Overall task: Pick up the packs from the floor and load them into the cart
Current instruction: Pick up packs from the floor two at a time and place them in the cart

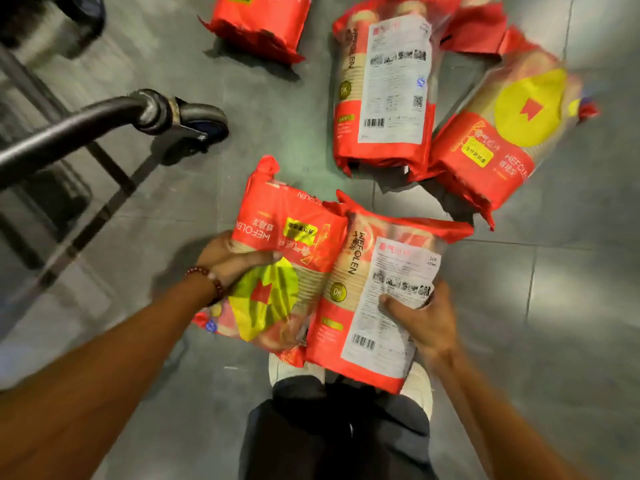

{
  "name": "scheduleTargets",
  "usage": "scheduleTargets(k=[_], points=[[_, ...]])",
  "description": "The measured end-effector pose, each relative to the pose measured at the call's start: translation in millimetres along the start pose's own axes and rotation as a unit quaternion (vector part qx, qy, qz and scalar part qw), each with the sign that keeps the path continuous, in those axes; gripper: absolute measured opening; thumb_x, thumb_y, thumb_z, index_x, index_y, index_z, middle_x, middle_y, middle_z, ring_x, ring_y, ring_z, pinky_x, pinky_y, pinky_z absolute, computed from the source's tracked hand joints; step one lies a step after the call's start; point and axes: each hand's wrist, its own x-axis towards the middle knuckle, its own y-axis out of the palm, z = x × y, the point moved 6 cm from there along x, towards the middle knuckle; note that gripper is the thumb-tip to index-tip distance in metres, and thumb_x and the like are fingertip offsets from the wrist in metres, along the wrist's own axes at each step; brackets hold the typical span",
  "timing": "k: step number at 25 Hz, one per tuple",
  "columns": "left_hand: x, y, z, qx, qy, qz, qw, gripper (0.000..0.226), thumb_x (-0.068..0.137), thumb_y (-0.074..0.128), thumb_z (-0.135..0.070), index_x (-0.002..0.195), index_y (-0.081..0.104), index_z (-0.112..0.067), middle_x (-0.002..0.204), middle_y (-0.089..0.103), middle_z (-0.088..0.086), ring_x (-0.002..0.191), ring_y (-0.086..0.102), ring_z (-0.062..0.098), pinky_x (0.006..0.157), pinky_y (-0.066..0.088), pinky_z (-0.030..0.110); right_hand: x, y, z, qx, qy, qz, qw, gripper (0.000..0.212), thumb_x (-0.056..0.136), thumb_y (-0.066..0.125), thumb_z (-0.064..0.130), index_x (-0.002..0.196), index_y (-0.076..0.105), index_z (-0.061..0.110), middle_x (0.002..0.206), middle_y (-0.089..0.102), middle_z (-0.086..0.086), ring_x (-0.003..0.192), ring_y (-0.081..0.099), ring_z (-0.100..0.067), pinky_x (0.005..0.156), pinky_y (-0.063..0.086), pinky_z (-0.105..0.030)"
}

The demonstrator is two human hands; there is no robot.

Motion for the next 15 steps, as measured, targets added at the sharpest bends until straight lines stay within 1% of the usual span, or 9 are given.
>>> scheduleTargets(k=[2,4,6,8,10,11,13,14,15], points=[[-55,-18,-21,-0.017,0.013,-0.033,0.999,0.075,0.032,0.084,-0.060,0.095,0.074,-0.021,0.097,0.077,0.002,0.093,0.072,0.021,0.095,0.054,0.047,-45,-23,41,-0.019,-0.020,0.004,1.000,0.086,0.048,0.088,0.039,0.121,0.056,0.009,0.106,0.076,-0.003,0.093,0.075,-0.022,0.082,0.060,-0.053],[-108,-39,-54,-0.027,0.046,-0.048,0.997,0.083,0.032,0.085,-0.065,0.100,0.072,-0.019,0.098,0.077,0.001,0.094,0.072,0.022,0.093,0.055,0.047,-87,-41,92,-0.022,-0.052,0.004,0.998,0.082,0.050,0.089,0.036,0.122,0.056,0.014,0.107,0.076,-0.002,0.095,0.074,-0.022,0.085,0.059,-0.052],[-172,-78,-100,-0.062,0.072,-0.091,0.991,0.097,0.028,0.086,-0.069,0.107,0.068,-0.016,0.101,0.076,0.002,0.095,0.072,0.022,0.090,0.056,0.044,-140,-57,166,-0.020,-0.095,0.005,0.995,0.072,0.057,0.089,0.022,0.120,0.055,0.016,0.106,0.076,-0.002,0.094,0.074,-0.023,0.086,0.058,-0.051],[-245,-121,-155,-0.087,0.106,-0.125,0.983,0.095,0.030,0.085,-0.063,0.108,0.067,-0.011,0.099,0.076,0.003,0.092,0.072,0.021,0.084,0.057,0.037,-199,-72,249,-0.028,-0.145,0.008,0.989,0.058,0.067,0.086,0.005,0.112,0.052,0.021,0.104,0.073,0.001,0.093,0.072,-0.025,0.088,0.057,-0.052],[-318,-160,-202,-0.100,0.140,-0.151,0.974,0.094,0.032,0.084,-0.064,0.108,0.067,-0.011,0.096,0.076,0.002,0.088,0.072,0.018,0.079,0.057,0.033,-260,-84,330,-0.038,-0.196,0.016,0.980,0.053,0.072,0.082,-0.002,0.102,0.050,0.028,0.099,0.070,0.006,0.091,0.069,-0.022,0.091,0.055,-0.050],[-352,-179,-220,-0.116,0.151,-0.163,0.968,0.096,0.032,0.084,-0.066,0.109,0.066,-0.011,0.095,0.076,0.002,0.087,0.072,0.017,0.078,0.058,0.031,-290,-88,368,-0.042,-0.223,0.028,0.973,0.052,0.072,0.082,-0.001,0.103,0.051,0.027,0.097,0.068,0.009,0.088,0.068,-0.018,0.091,0.055,-0.046],[-410,-206,-247,-0.133,0.174,-0.199,0.955,0.097,0.032,0.080,-0.072,0.108,0.065,-0.013,0.095,0.075,0.000,0.085,0.072,0.016,0.074,0.057,0.028,-342,-94,428,-0.044,-0.267,0.056,0.961,0.057,0.066,0.086,0.008,0.109,0.050,0.018,0.095,0.066,0.011,0.081,0.067,-0.003,0.084,0.056,-0.031],[-441,-221,-260,-0.138,0.187,-0.225,0.946,0.096,0.033,0.077,-0.073,0.107,0.064,-0.014,0.095,0.074,-0.001,0.084,0.071,0.015,0.071,0.054,0.026,-369,-96,460,-0.044,-0.288,0.069,0.954,0.061,0.059,0.085,0.016,0.110,0.051,0.016,0.095,0.066,0.010,0.079,0.067,0.000,0.079,0.056,-0.026],[-469,-236,-271,-0.147,0.195,-0.247,0.938,0.096,0.032,0.074,-0.073,0.107,0.064,-0.014,0.095,0.074,-0.001,0.084,0.070,0.015,0.069,0.052,0.024,-392,-96,489,-0.053,-0.299,0.080,0.949,0.061,0.055,0.081,0.022,0.108,0.052,0.017,0.095,0.068,0.008,0.082,0.068,-0.005,0.078,0.056,-0.029]])
